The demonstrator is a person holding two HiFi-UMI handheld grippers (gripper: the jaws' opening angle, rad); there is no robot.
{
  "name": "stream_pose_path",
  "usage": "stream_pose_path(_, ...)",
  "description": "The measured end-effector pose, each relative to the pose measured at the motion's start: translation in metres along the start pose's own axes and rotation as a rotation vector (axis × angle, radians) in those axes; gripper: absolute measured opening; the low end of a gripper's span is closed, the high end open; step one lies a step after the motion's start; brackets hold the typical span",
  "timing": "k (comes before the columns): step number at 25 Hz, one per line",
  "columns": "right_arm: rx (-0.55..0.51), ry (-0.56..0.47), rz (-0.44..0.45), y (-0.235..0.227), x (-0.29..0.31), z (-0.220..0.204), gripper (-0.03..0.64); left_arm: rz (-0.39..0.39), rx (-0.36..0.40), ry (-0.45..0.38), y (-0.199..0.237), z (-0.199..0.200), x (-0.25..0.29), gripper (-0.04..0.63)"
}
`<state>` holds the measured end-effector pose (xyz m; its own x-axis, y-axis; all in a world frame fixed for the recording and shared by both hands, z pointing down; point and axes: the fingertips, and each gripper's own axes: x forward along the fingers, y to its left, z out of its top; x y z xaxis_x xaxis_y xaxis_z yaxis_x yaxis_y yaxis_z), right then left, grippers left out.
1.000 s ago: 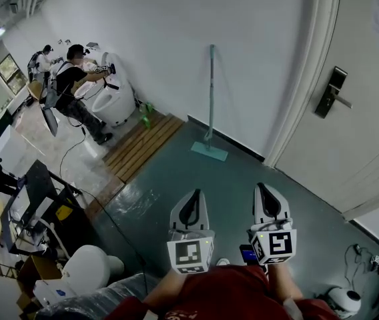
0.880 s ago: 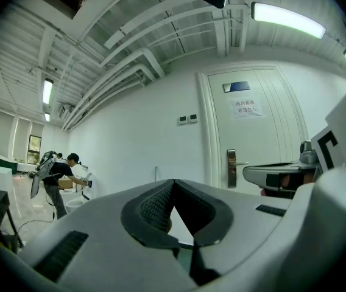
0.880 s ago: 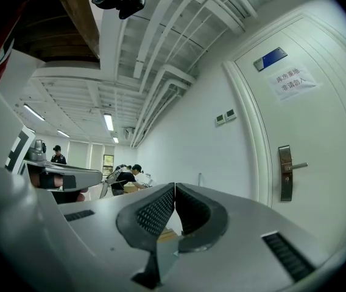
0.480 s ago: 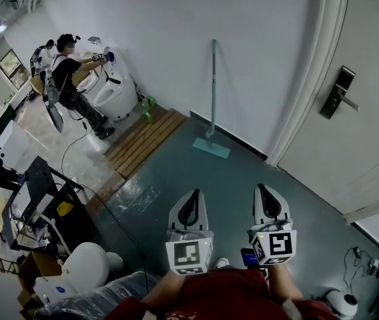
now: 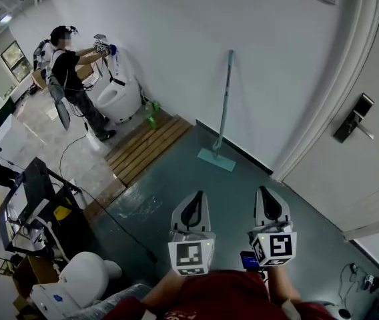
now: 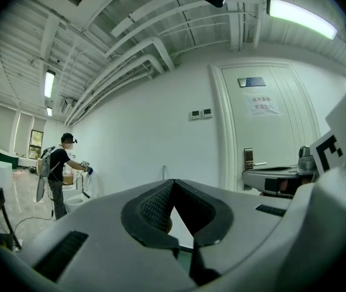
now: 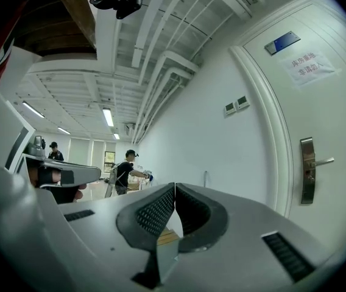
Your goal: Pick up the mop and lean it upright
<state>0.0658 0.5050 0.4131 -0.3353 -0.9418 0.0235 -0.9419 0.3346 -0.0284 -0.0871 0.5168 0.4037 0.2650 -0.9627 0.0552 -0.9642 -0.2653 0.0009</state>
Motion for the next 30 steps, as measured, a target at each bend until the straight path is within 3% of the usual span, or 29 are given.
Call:
stream_pose_path(13, -0.048, -0.021, 0.012, 0.060, 0.155, 0.020, 0.020, 0.016, -0.030, -0.030, 0.135, 0.016, 0.093, 0.014)
stream_pose_path(22, -0.033, -0.007, -0.049, 0.047, 0.204, 0.014, 0.020, -0.036, -0.031, -0.004, 0.155, 0.008, 0.148, 0.014)
stream_pose_path(30, -0.026, 0.002, -0.051, 0.021, 0.239, 0.010, 0.020, -0.039, -0.040, -0.001, 0.154, 0.009, 0.191, 0.014)
